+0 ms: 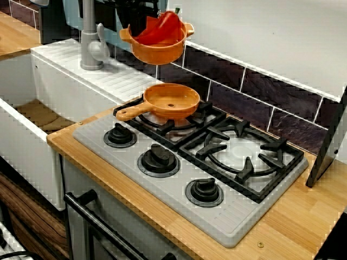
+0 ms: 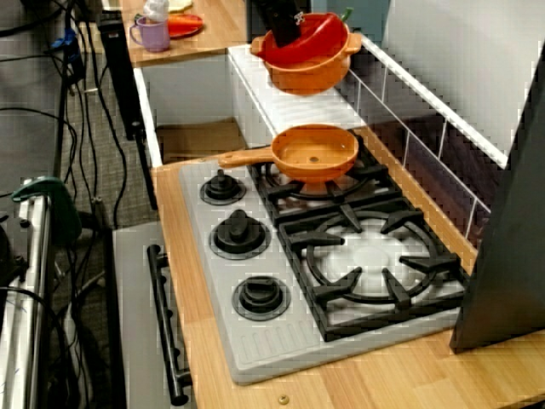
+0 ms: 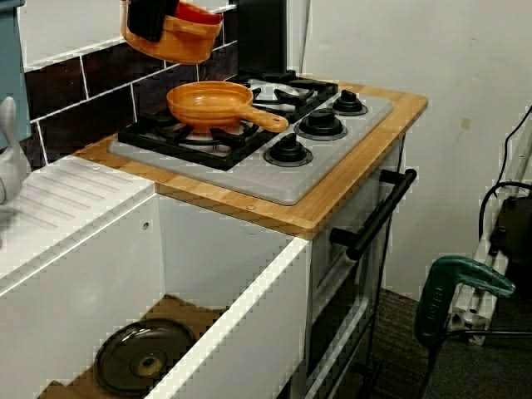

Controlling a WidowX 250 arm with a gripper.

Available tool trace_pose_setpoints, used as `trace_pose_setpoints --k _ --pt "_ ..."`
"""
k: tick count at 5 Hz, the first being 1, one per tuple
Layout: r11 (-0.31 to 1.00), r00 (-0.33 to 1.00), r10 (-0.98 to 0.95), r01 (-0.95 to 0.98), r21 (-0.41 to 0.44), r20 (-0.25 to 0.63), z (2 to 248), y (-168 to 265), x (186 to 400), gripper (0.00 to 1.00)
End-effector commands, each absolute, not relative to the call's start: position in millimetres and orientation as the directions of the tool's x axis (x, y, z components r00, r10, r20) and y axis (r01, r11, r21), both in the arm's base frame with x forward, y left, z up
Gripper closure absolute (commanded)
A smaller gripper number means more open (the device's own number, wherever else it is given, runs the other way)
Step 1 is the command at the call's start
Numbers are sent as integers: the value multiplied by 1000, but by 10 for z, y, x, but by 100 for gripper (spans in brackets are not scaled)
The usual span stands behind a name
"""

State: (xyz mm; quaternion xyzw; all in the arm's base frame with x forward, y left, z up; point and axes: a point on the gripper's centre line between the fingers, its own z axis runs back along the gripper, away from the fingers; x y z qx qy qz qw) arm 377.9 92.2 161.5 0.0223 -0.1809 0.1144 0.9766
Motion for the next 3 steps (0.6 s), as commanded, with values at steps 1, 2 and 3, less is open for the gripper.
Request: trace_pose_setpoints --k 1,2,3 --pt "967 874 218 -254 27 434 1797 933 3786 100" --pt "955 853 228 -291 65 470 1773 925 3809 100" --pt "949 844 229 -304 81 484 1751 904 3828 100"
